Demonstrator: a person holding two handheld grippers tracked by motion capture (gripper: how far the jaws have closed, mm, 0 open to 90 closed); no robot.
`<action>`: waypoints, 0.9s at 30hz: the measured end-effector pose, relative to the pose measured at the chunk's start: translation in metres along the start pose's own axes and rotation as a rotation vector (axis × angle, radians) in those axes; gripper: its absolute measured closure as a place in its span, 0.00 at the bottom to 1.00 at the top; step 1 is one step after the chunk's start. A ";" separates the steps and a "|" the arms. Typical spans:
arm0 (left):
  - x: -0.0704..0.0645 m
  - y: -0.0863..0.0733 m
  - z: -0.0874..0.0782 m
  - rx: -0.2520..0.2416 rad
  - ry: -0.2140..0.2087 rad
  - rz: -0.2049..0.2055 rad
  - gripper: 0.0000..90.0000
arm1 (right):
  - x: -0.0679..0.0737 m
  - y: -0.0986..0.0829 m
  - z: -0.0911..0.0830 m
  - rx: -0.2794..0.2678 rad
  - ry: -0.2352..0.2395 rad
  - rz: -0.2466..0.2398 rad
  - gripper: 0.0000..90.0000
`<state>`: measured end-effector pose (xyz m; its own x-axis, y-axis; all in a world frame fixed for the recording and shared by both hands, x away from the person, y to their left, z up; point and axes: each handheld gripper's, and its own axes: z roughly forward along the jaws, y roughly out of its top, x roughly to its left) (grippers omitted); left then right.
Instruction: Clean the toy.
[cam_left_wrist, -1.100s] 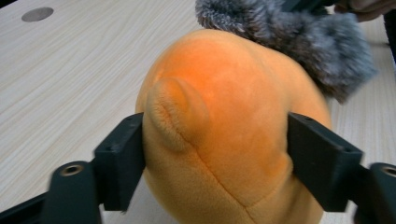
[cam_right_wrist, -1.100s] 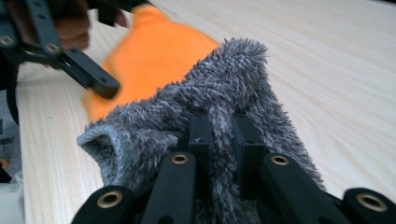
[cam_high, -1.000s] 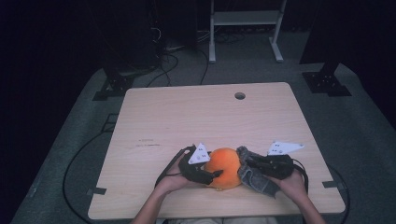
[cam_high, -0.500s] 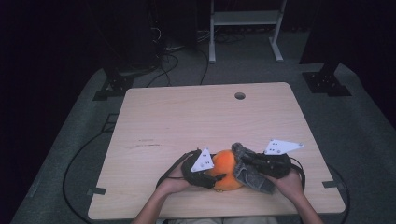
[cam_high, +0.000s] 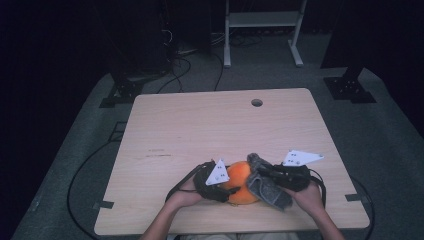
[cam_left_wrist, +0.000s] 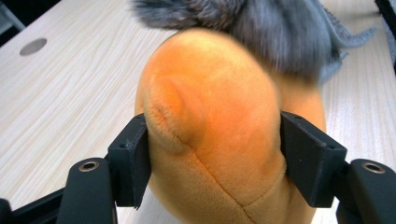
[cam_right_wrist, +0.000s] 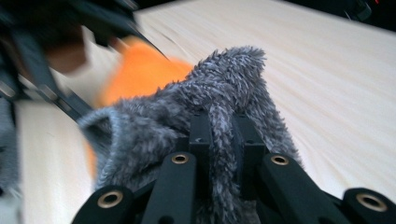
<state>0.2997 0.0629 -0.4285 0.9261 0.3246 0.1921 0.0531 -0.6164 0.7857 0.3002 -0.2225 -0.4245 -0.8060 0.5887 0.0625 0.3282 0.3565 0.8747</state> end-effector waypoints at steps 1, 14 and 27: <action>0.001 -0.001 0.000 -0.001 0.002 -0.013 0.35 | -0.003 -0.003 -0.002 0.014 -0.016 0.011 0.89; 0.018 -0.016 -0.001 -0.010 -0.009 -0.120 0.35 | -0.009 -0.019 -0.003 0.097 -0.049 0.009 0.89; 0.019 -0.018 0.004 -0.029 0.019 -0.159 0.35 | 0.013 -0.008 0.001 0.041 0.035 -0.067 0.88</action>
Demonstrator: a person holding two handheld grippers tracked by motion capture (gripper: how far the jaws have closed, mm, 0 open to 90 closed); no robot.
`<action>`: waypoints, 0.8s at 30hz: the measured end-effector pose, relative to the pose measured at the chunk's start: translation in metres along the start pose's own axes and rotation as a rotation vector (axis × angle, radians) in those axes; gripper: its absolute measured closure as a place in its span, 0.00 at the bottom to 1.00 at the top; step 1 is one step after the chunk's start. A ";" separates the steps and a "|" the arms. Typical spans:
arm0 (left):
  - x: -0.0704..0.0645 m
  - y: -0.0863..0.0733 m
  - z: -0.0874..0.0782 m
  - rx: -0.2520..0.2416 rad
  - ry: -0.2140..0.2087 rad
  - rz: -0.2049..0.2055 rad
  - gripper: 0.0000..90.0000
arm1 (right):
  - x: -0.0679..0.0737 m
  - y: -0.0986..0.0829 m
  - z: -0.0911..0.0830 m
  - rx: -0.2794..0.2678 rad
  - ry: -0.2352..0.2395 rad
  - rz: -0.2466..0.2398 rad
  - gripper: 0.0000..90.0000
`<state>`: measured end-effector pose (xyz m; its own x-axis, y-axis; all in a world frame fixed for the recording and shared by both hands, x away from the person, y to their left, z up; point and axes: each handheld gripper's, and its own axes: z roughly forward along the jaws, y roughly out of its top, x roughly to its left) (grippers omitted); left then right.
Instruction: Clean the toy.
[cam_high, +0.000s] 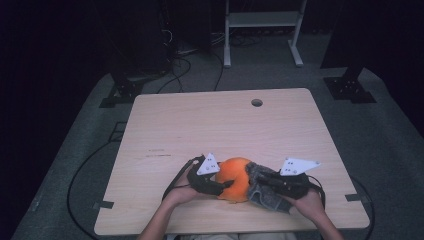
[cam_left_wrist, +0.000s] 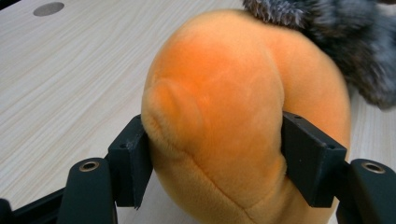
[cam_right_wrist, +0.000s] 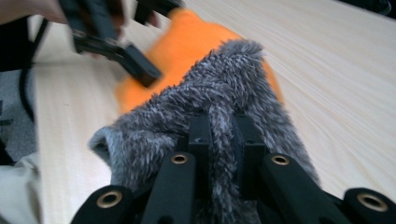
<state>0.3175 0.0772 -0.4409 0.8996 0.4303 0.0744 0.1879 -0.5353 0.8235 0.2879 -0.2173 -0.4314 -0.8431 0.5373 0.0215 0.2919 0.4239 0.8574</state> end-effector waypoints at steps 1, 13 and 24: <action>0.000 0.001 0.000 0.003 0.004 0.002 0.35 | -0.005 -0.003 -0.001 0.016 -0.028 0.013 0.88; 0.006 0.010 -0.012 -0.070 -0.066 -0.097 0.21 | 0.014 0.010 0.006 -0.008 -0.019 -0.099 0.88; 0.002 0.009 -0.007 -0.080 0.002 -0.078 0.47 | -0.001 0.003 -0.009 -0.022 -0.130 -0.034 0.88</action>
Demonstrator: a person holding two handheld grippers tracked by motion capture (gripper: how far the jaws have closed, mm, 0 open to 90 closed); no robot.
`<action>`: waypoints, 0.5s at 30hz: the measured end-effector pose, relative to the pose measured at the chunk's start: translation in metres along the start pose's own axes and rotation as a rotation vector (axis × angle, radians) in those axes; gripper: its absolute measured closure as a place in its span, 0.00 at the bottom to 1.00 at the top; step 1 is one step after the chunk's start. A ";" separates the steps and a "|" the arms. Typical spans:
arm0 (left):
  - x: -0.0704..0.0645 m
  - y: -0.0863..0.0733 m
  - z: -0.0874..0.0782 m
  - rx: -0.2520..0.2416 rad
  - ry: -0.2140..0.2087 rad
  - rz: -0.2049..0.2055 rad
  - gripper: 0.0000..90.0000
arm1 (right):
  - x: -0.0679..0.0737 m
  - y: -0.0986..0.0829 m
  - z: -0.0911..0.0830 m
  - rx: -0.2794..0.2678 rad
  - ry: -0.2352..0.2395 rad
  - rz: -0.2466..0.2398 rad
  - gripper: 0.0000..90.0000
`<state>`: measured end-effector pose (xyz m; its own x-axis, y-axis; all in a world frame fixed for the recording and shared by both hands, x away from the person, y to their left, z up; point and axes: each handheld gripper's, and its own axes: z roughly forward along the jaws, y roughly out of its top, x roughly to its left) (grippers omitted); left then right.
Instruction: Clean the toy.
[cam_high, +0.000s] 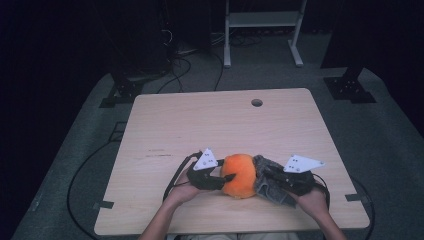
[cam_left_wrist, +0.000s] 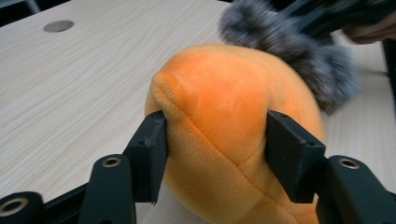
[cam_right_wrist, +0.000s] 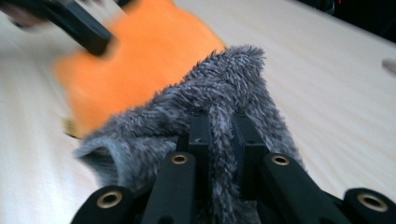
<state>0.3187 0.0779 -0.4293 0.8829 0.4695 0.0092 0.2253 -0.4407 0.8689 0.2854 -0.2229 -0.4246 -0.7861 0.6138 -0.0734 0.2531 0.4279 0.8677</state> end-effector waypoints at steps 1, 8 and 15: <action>0.000 0.000 0.001 -0.008 0.003 -0.011 0.47 | 0.006 0.003 -0.003 -0.037 0.033 -0.010 0.88; 0.005 0.002 -0.003 -0.014 -0.034 -0.070 0.30 | 0.026 0.011 0.017 -0.028 0.089 -0.092 0.88; 0.003 0.004 0.000 -0.042 -0.017 -0.051 0.52 | 0.007 0.001 0.010 -0.003 0.006 -0.050 0.88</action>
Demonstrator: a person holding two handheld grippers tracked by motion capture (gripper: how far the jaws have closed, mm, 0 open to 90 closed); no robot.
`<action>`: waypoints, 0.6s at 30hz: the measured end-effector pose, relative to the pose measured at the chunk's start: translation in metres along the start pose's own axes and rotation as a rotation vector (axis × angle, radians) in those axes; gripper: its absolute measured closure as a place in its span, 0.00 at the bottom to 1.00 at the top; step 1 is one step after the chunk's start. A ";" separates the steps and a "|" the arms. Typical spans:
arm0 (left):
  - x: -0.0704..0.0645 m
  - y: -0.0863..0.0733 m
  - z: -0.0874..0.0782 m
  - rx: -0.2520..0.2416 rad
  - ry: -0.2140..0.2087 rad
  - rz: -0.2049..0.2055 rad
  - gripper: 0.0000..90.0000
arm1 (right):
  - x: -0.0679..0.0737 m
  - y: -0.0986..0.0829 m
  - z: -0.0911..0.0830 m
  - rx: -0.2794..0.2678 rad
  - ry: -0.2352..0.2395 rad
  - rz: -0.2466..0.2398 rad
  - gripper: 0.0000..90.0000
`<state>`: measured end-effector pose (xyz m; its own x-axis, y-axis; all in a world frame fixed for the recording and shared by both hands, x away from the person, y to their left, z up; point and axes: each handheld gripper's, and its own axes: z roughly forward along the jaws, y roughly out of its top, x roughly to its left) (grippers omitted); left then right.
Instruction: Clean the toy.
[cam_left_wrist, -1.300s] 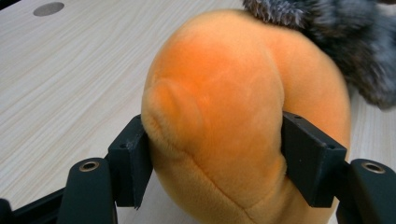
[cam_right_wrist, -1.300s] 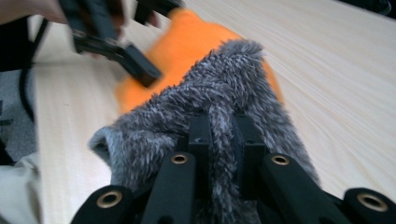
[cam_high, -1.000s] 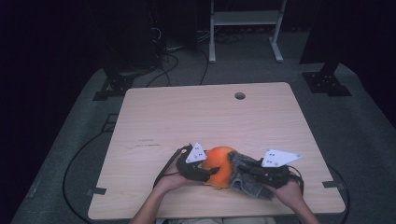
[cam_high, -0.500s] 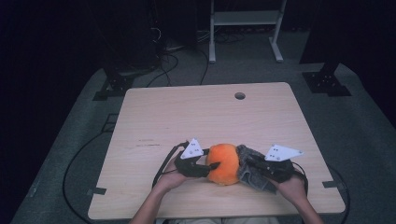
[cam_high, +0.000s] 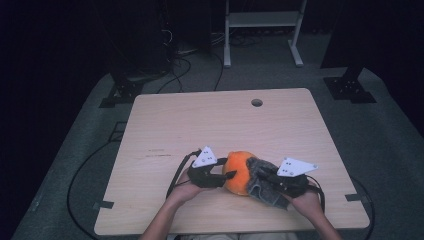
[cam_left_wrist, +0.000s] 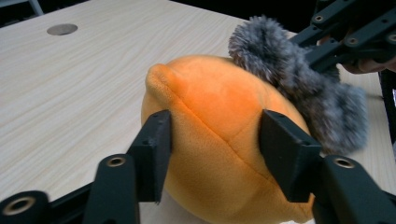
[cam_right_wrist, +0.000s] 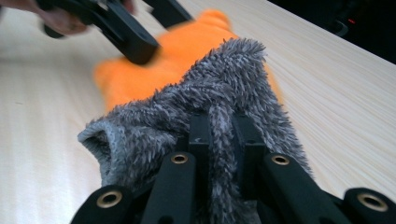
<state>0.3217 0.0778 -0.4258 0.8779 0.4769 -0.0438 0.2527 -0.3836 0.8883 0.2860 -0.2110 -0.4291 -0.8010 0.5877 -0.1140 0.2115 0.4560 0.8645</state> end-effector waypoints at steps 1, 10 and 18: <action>0.001 0.000 0.000 -0.001 0.003 -0.002 0.53 | -0.002 -0.001 -0.003 0.011 -0.025 0.002 0.88; 0.001 0.000 0.002 -0.001 0.009 -0.033 0.54 | 0.044 0.011 0.005 -0.068 0.085 -0.129 0.88; 0.004 -0.004 0.003 -0.003 -0.006 -0.055 0.52 | 0.024 0.001 0.000 -0.037 0.008 -0.030 0.88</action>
<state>0.3256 0.0786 -0.4306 0.8652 0.4923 -0.0953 0.2993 -0.3546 0.8858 0.2668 -0.1966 -0.4305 -0.8111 0.5686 -0.1368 0.1662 0.4484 0.8782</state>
